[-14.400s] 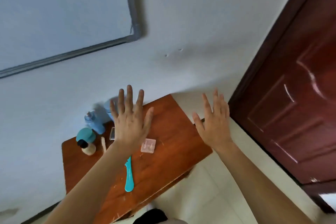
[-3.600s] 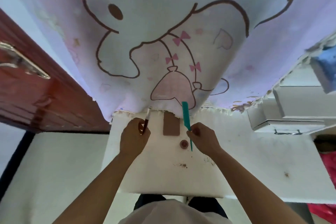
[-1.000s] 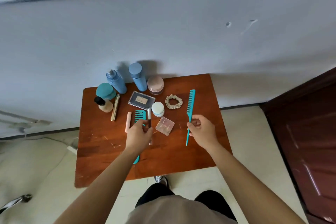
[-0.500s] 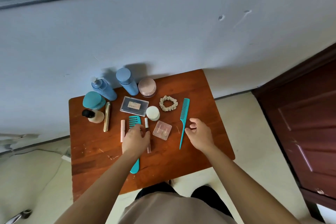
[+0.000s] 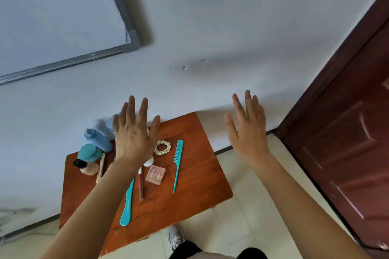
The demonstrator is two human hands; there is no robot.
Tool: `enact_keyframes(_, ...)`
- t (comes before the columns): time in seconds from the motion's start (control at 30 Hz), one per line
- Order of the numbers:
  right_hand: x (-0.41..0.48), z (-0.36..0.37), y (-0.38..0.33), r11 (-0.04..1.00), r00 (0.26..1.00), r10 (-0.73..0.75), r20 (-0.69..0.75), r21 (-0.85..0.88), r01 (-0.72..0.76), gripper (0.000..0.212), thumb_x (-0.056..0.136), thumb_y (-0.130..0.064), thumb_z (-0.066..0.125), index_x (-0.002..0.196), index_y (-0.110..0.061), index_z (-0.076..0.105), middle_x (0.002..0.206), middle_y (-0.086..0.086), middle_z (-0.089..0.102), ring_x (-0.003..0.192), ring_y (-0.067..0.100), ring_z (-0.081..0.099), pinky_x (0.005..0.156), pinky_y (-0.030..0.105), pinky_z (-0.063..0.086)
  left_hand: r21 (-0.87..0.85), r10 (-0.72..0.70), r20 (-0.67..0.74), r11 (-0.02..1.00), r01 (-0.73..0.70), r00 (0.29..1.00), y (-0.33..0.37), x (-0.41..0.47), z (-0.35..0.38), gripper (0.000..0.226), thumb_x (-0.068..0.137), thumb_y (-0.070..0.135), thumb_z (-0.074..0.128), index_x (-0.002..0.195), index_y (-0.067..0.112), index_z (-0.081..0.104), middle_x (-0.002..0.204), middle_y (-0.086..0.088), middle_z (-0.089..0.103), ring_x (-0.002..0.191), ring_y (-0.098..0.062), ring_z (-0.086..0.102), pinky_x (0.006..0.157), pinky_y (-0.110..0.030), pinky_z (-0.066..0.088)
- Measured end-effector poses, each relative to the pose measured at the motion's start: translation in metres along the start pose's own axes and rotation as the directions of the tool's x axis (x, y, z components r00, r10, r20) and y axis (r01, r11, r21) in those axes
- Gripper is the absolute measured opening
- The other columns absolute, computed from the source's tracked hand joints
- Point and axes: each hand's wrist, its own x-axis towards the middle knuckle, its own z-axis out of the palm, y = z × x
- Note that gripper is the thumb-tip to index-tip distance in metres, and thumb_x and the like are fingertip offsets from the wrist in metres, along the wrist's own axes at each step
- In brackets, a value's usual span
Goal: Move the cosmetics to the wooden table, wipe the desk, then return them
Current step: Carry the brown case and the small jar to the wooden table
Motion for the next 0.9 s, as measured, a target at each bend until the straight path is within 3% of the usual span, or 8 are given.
enact_keyframes(0.1, -0.018, -0.035, 0.036, 0.998, 0.995, 0.057, -0.079, -0.02, -0.059, 0.062, 0.104, -0.049, 0.029, 0.158, -0.026, 0.009, 0.165, 0.009, -0.004, 0.152, 0.028, -0.006, 0.122, 0.045, 0.001, -0.069, 0.097, -0.059, 0.992, -0.101, 0.993, 0.06, 0.006, -0.005, 0.063, 0.099, 0.059, 0.023, 0.154, 0.028, 0.02, 0.162, -0.009, 0.013, 0.149, -0.031, 0.014, 0.117, -0.055, 0.014)
enact_keyframes(0.23, -0.056, -0.083, 0.089, 0.976, 0.97, 0.189, -0.154, -0.082, -0.203, 0.065, 0.103, -0.052, 0.027, 0.158, -0.025, 0.006, 0.165, 0.011, -0.003, 0.151, 0.031, -0.003, 0.122, 0.05, 0.007, -0.159, 0.285, -0.055, 0.944, -0.29, 0.957, 0.141, 0.01, -0.001, 0.063, 0.1, 0.057, 0.025, 0.154, 0.024, 0.02, 0.162, -0.01, 0.013, 0.148, -0.031, 0.014, 0.117, -0.056, 0.018)
enact_keyframes(0.43, -0.136, -0.156, 0.142, 0.853, 0.827, 0.417, -0.377, -0.151, -0.5, 0.064, 0.103, -0.05, 0.032, 0.157, -0.023, 0.011, 0.164, 0.013, 0.002, 0.151, 0.034, 0.004, 0.121, 0.05, 0.014, -0.322, 0.574, -0.07, 0.761, -0.563, 0.816, 0.255, -0.003, 0.005, 0.063, 0.1, 0.052, 0.028, 0.154, 0.02, 0.023, 0.162, -0.014, 0.013, 0.148, -0.034, 0.015, 0.117, -0.056, 0.019)
enact_keyframes(0.57, -0.222, -0.186, 0.146, 0.703, 0.673, 0.555, -0.489, -0.158, -0.693, 0.065, 0.102, -0.05, 0.033, 0.157, -0.024, 0.011, 0.165, 0.011, 0.002, 0.151, 0.033, 0.003, 0.121, 0.051, 0.015, -0.427, 0.774, -0.022, 0.565, -0.706, 0.633, 0.327, -0.05, 0.017, 0.062, 0.099, 0.05, 0.026, 0.153, 0.019, 0.025, 0.161, -0.016, 0.015, 0.147, -0.036, 0.018, 0.115, -0.057, 0.02)
enact_keyframes(0.67, -0.305, -0.205, 0.135, 0.543, 0.503, 0.638, -0.583, -0.123, -0.831, 0.065, 0.102, -0.049, 0.035, 0.157, -0.022, 0.015, 0.164, 0.013, 0.006, 0.151, 0.034, 0.005, 0.12, 0.053, 0.016, -0.5, 0.893, -0.027, 0.377, -0.78, 0.449, 0.373, -0.107, 0.018, 0.064, 0.098, 0.052, 0.026, 0.152, 0.017, 0.029, 0.16, -0.016, 0.019, 0.145, -0.036, 0.021, 0.114, -0.057, 0.023)
enact_keyframes(0.83, -0.43, -0.242, 0.103, 0.306, 0.254, 0.685, -0.683, -0.046, -0.951, 0.067, 0.101, -0.048, 0.036, 0.158, -0.02, 0.014, 0.164, 0.013, 0.004, 0.151, 0.034, 0.002, 0.121, 0.052, 0.014, -0.57, 0.978, -0.114, 0.077, -0.818, 0.172, 0.426, -0.217, -0.007, 0.061, 0.099, 0.049, 0.032, 0.152, 0.017, 0.031, 0.16, -0.016, 0.019, 0.145, -0.034, 0.021, 0.114, -0.058, 0.024)
enact_keyframes(0.9, -0.471, -0.254, 0.093, 0.258, 0.176, 0.673, -0.718, 0.005, -0.966, 0.067, 0.101, -0.046, 0.038, 0.157, -0.019, 0.014, 0.164, 0.015, 0.004, 0.151, 0.036, 0.003, 0.12, 0.053, 0.014, -0.584, 0.987, -0.138, -0.011, -0.812, 0.086, 0.44, -0.257, -0.018, 0.062, 0.1, 0.051, 0.03, 0.153, 0.019, 0.027, 0.161, -0.014, 0.014, 0.147, -0.032, 0.017, 0.116, -0.055, 0.02)
